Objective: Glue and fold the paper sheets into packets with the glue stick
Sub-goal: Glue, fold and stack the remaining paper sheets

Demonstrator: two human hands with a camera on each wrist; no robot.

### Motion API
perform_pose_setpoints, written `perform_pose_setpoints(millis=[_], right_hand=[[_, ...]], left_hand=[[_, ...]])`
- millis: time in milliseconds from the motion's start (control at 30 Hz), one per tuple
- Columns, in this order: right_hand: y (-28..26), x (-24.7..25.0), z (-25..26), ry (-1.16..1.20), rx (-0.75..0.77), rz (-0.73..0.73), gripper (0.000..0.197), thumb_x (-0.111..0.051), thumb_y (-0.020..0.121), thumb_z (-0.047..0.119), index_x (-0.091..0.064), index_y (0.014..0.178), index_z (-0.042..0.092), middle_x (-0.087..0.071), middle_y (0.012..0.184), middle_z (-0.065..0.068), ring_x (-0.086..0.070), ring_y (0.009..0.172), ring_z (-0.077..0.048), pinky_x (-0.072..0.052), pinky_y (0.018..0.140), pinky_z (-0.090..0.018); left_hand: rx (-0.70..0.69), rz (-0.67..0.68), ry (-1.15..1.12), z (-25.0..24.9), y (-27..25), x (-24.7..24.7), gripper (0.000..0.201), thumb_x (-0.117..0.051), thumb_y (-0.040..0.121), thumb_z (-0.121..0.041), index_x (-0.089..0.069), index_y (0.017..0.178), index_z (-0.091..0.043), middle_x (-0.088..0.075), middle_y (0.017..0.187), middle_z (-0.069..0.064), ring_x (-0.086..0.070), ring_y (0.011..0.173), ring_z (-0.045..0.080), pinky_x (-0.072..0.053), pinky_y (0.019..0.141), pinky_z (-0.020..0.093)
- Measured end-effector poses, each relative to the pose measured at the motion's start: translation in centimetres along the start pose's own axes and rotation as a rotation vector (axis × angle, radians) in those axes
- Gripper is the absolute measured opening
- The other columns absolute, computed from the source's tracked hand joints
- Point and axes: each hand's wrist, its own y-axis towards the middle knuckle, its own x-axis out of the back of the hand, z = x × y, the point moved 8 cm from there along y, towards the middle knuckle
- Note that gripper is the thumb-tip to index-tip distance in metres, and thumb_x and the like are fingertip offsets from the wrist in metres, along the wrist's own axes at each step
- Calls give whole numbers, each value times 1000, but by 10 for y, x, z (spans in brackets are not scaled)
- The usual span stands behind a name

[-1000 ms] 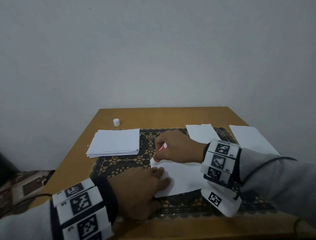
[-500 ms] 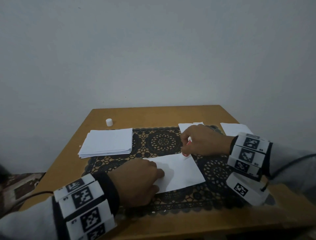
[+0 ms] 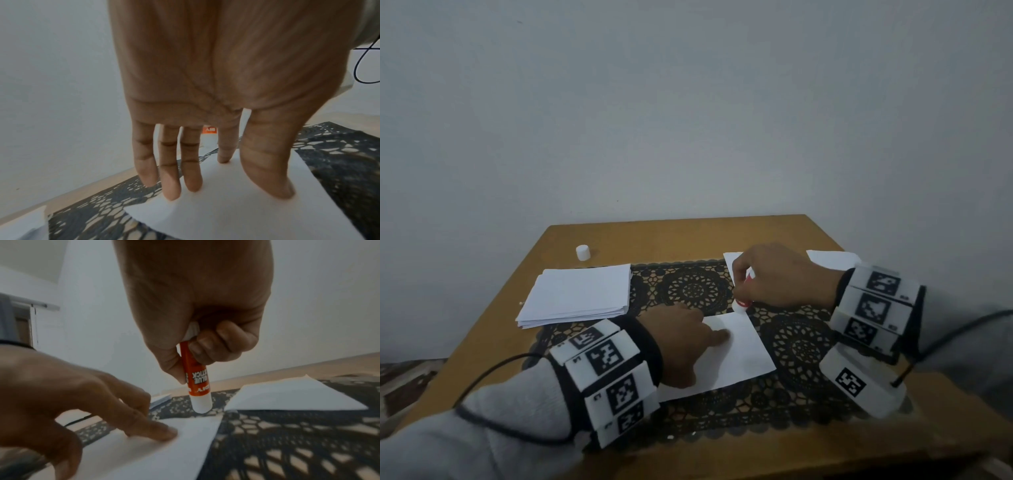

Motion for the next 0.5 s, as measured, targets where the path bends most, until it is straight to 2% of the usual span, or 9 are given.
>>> perform_pose_setpoints(millis=[67,200,300,400,500], right_hand=[[1,-9,-2,-6,-16,8,14,-67,81,28,-72,75,17,-69,86,4,-61,83,-14,-53,73,-35],[-2,-18,-5,14,-34,23,14,-68,79,26,-74,72,14,-72,79,2,-63,70,-11,-52,66,-29],[-9,-19,-5,14,-22,62,16,-69,78,25,-73,69,12,-72,75,0,-64,72,-14,-50,62,-27],[-23,-23,-6,31,-31,120,14,-70,77,25,-71,67,14,-72,80,1,-65,79,-12,-53,72,-32],[-39,-27,-6,55,-43,183,13,-72,77,24,-72,68,15,-72,79,2,-65,80,-12,-55,74,-35]], left_hand=[[6,7,-2,1,0,-1,80,-60,89,-42,-8,150,-39,-42,128,12,-44,119,32,-48,89,42],[9,1,-14,1,3,-4,80,-59,89,-41,-7,150,-41,-41,130,12,-41,121,31,-48,91,42],[12,-4,-33,2,5,-4,80,-59,89,-41,-7,149,-42,-41,129,10,-40,122,30,-45,88,39],[16,6,-49,2,5,-3,79,-59,89,-41,-8,149,-42,-41,129,9,-40,120,28,-45,89,39],[14,-25,-89,1,6,-1,73,-57,90,-46,-15,149,-42,-42,129,8,-41,120,28,-45,93,40]])
